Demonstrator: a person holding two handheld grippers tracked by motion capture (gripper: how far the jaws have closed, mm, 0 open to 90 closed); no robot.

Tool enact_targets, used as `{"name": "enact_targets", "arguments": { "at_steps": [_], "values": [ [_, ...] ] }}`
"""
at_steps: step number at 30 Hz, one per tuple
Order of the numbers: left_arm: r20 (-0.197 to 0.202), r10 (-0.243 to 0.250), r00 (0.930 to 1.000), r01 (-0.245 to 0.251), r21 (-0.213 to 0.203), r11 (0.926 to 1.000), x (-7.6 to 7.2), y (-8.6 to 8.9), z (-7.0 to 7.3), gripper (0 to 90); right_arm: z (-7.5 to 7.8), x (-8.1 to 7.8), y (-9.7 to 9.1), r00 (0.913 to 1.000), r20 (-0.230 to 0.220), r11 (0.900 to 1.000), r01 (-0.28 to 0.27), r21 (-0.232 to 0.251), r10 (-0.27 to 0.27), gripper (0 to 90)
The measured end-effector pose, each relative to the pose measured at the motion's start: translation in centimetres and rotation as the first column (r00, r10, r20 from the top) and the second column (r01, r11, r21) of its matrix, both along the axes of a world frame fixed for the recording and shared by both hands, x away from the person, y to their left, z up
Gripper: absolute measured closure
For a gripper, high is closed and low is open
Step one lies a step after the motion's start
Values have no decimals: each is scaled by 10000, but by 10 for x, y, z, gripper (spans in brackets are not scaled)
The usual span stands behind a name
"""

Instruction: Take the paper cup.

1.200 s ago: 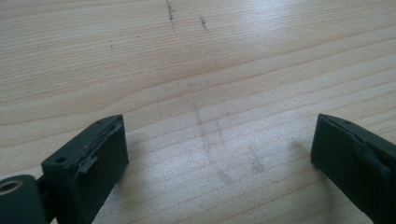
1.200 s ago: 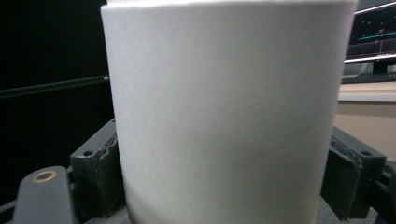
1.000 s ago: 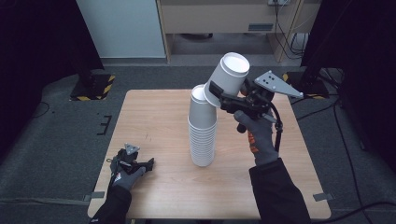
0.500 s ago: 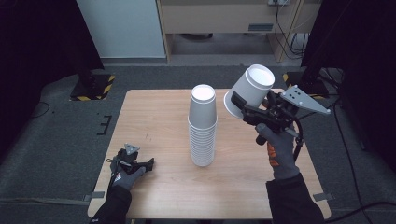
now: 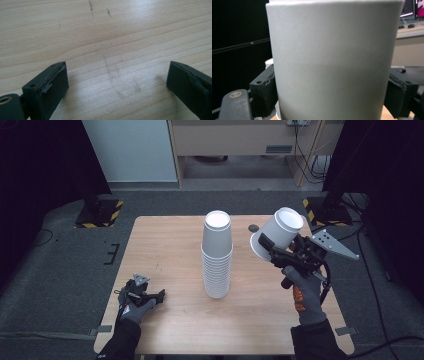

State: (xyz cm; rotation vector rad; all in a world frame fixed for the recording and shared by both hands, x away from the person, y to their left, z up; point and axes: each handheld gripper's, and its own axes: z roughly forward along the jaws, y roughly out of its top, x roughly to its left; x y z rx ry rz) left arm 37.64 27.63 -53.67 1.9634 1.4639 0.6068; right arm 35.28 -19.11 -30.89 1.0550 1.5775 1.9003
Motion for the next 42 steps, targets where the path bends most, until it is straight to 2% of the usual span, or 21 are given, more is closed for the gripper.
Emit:
{"name": "enact_targets", "arguments": {
  "at_steps": [12, 17, 20, 23, 26, 27, 29, 31, 34, 37, 42],
  "values": [
    [-20, -94, 10000, 94, 5, 10000, -1, 0, 0, 25, -39, -5, -16, 9968, -780, 9989, 216, 408, -184, 156],
    [-56, -217, 9997, 217, 47, 9998, -2, 1, 0, 5, -54, -5, -22, 9936, -1106, 9991, 276, 335, -237, 156],
    [-38, -228, 9997, 228, 78, 9997, -2, 1, 0, 6, -61, -7, -26, 9917, -1269, 9984, 246, 503, -180, 156],
    [107, -292, 9995, 292, 40, 9996, -3, 2, 0, 57, -68, -9, -30, 9901, -1396, 9979, 261, 599, -175, 157],
    [428, -528, 9977, 514, 334, 9981, -7, 4, 2, 108, -73, -10, -34, 9883, -1520, 9967, 261, 769, -141, 157],
    [303, -489, 9983, 477, 388, 9981, -8, 5, 3, 124, -75, -10, -36, 9873, -1583, 9962, 270, 825, -137, 157],
    [340, -585, 9977, 573, 358, 9977, -10, 6, 6, 163, -79, -10, -39, 9857, -1678, 9957, 319, 875, -169, 157],
    [576, -642, 9963, 634, 152, 9979, -12, 6, 10, 202, -84, -10, -42, 9834, -1809, 9947, 335, 970, -155, 156],
    [1092, -904, 9899, 925, -148, 9956, -15, 1, 18, 237, -90, -10, -46, 9788, -2038, 9938, 398, 1040, -179, 156],
    [1586, -1261, 9793, 1337, -378, 9903, -19, -5, 26, 289, -95, -11, -50, 9757, -2183, 9916, 476, 1203, -203, 156],
    [2234, -1967, 9547, 2147, -592, 9749, -26, -20, 37, 371, -101, -12, -55, 9718, -2352, 9849, 557, 1641, -158, 157]
  ]
}}
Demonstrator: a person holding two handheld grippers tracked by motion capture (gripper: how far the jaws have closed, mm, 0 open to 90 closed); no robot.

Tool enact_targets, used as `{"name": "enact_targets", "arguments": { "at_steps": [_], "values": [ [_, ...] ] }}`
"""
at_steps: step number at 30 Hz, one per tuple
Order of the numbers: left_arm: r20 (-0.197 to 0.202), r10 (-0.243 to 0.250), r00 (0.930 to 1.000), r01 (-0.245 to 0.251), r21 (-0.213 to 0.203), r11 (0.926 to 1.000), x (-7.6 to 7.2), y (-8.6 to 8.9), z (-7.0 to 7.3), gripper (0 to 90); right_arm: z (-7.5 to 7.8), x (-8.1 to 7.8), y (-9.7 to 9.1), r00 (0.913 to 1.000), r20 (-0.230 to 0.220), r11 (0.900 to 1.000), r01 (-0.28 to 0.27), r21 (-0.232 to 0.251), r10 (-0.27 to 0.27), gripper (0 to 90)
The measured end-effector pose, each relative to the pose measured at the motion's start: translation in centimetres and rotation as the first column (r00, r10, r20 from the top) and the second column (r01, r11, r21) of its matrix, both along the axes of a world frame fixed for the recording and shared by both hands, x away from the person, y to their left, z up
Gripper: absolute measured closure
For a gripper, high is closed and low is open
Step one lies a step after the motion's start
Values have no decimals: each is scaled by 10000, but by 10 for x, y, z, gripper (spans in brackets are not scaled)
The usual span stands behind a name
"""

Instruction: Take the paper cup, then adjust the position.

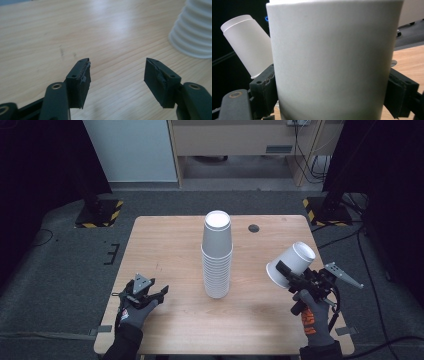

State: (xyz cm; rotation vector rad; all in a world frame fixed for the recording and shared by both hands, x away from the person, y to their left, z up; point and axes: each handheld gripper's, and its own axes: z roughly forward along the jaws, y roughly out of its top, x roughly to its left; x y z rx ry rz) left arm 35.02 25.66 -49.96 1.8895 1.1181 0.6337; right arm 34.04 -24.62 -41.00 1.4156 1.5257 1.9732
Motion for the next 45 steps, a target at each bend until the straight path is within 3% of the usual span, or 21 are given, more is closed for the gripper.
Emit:
{"name": "enact_targets", "arguments": {
  "at_steps": [5, 9, 17, 21, 25, 30, 36, 45],
  "values": [
    [699, -624, 9956, 645, -284, 9975, -6, -13, 9, 392, -3, -1, -1, 9998, -175, 9999, -6, 150, 9, 156],
    [1299, -1024, 9862, 1106, -572, 9922, -10, -24, 14, 391, -4, -1, -1, 9996, -275, 9993, -21, 383, 31, 156],
    [1515, -1677, 9741, 1858, -1145, 9759, -16, -43, 17, 379, -8, 0, 0, 9991, -412, 9984, -35, 566, 58, 156],
    [1869, -1994, 9619, 2244, -1238, 9666, -20, -55, 22, 369, -9, -1, -1, 9990, -440, 9979, 5, 641, 23, 156],
    [2283, -2372, 9442, 2708, -1284, 9540, -26, -68, 28, 367, -10, -2, -3, 9991, -431, 9976, 3, 699, 27, 156],
    [2592, -2709, 9270, 3131, -1376, 9397, -31, -84, 32, 379, -8, -5, -6, 9990, -436, 9952, -30, 973, 72, 156],
    [2680, -3038, 9143, 3500, -1447, 9255, -33, -99, 33, 388, -9, -5, -6, 9989, -453, 9950, -32, 998, 78, 155],
    [3124, -3289, 8912, 3858, -1407, 9118, -37, -120, 39, 423, -11, -5, -1, 9982, -573, 9938, -107, 1103, 171, 155]
  ]
}}
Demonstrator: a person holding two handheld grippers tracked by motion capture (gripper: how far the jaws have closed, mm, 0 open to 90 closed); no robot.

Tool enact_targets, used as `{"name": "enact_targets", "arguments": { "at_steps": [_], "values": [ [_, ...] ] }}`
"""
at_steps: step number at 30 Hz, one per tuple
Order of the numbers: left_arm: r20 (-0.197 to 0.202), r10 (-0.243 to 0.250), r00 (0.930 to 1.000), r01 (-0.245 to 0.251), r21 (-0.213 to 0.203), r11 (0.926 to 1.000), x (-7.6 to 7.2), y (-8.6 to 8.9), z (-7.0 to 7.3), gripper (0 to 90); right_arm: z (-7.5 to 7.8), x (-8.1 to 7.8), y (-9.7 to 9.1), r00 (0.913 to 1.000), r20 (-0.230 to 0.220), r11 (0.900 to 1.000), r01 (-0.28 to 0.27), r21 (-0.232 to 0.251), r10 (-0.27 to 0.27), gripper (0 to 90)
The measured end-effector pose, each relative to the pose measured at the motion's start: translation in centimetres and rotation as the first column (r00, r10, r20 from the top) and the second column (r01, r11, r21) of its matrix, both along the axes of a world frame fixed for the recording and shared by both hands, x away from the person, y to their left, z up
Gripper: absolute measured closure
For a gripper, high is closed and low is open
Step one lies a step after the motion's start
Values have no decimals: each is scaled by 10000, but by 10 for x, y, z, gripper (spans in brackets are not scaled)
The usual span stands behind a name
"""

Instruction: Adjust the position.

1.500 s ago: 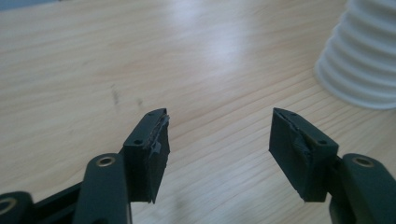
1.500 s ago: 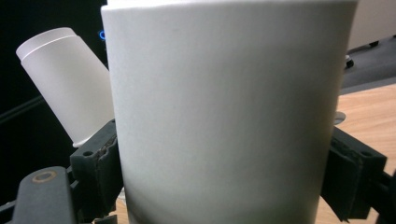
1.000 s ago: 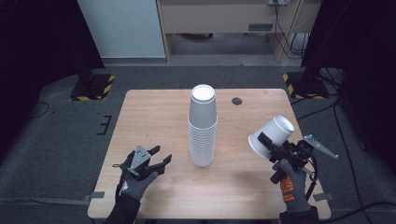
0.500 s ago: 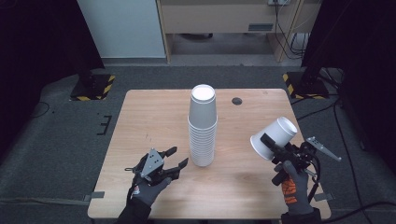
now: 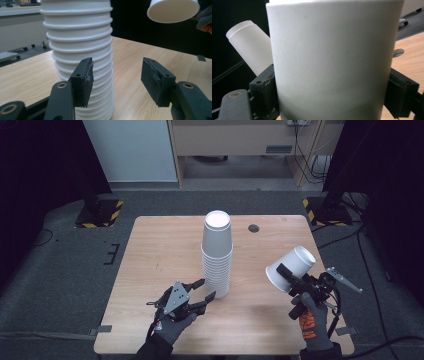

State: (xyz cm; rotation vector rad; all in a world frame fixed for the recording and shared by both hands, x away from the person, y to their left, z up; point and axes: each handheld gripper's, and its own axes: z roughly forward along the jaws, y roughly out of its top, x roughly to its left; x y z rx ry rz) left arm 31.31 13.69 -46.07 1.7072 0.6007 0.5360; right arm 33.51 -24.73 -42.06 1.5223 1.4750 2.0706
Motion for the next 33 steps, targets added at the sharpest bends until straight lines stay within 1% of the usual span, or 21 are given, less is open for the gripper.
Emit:
{"name": "enact_targets", "arguments": {
  "at_steps": [3, 8, 13, 17, 19, 25, 33],
  "values": [
    [61, -135, 9999, 136, -102, 9999, -1, -8, 0, 433, -2, 0, 1, 10000, -99, 9999, 16, 147, -15, 155],
    [98, -371, 9993, 374, -288, 9989, -1, -23, 0, 438, -5, 1, 5, 9997, -228, 9997, 26, 233, -21, 155],
    [325, -680, 9972, 689, -254, 9973, -2, -41, 1, 449, -6, 1, 6, 9996, -295, 9988, -4, 481, 19, 155],
    [365, -828, 9959, 841, -349, 9958, 1, -53, 2, 451, -5, 0, 6, 9996, -290, 9981, 5, 622, 13, 155],
    [365, -871, 9955, 886, -425, 9952, 2, -57, 3, 465, -5, 0, 6, 9996, -289, 9980, -2, 635, 21, 155],
    [405, -1014, 9940, 1035, -516, 9933, 8, -70, 4, 464, -6, 0, 7, 9995, -328, 9976, -15, 693, 37, 155],
    [418, -1025, 9939, 1048, -552, 9930, 15, -79, 5, 440, -6, 0, 7, 9992, -381, 9969, -79, 778, 109, 155]
  ]
}}
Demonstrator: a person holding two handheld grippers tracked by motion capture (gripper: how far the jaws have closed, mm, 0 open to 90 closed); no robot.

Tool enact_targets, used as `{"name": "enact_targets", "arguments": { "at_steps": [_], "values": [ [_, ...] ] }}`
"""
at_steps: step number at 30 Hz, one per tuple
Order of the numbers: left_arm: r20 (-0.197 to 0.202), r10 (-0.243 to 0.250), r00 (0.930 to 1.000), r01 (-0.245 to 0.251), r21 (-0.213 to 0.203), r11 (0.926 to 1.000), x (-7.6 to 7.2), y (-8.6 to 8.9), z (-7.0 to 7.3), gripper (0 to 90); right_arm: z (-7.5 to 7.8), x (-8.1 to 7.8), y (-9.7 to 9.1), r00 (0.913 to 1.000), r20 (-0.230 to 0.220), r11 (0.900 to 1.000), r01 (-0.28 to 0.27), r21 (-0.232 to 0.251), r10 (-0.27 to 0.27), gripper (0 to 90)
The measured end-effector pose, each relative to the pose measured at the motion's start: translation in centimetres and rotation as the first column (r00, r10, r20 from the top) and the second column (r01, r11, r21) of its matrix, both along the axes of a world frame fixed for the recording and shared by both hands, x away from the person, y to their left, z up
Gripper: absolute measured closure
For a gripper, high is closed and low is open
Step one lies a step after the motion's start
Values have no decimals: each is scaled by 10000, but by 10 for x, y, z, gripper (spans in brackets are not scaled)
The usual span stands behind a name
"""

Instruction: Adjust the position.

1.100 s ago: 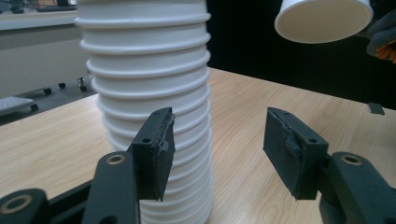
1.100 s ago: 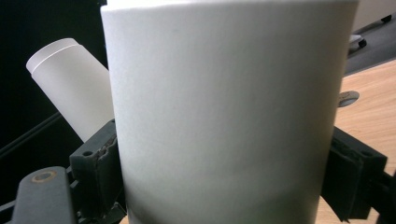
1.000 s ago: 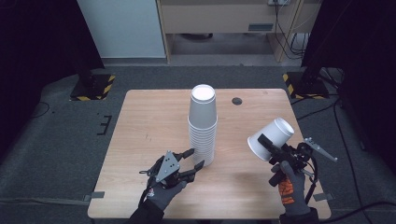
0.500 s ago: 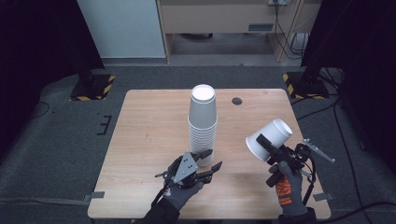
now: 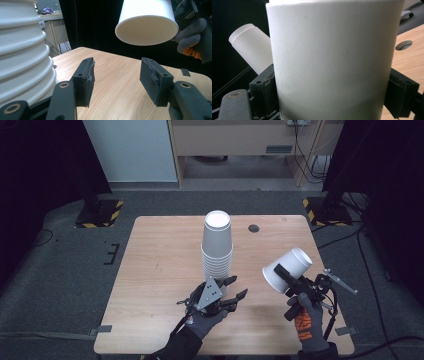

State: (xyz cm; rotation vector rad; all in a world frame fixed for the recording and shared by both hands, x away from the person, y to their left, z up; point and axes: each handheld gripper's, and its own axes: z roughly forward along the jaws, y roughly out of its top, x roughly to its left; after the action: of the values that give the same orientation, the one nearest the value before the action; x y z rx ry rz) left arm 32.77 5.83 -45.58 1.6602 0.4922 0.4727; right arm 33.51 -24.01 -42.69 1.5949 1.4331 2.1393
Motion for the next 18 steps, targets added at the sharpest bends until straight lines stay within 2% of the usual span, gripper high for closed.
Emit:
{"name": "enact_targets", "arguments": {
  "at_steps": [7, 18],
  "values": [
    [10, -28, 10000, 28, -47, 10000, 5, -12, -1, 406, 0, 0, 0, 10000, -35, 10000, 0, 33, 0, 155],
    [18, -184, 9998, 184, -40, 9998, 15, -33, -2, 408, 0, -1, 0, 10000, -37, 10000, -38, 80, 39, 154]
  ]
}}
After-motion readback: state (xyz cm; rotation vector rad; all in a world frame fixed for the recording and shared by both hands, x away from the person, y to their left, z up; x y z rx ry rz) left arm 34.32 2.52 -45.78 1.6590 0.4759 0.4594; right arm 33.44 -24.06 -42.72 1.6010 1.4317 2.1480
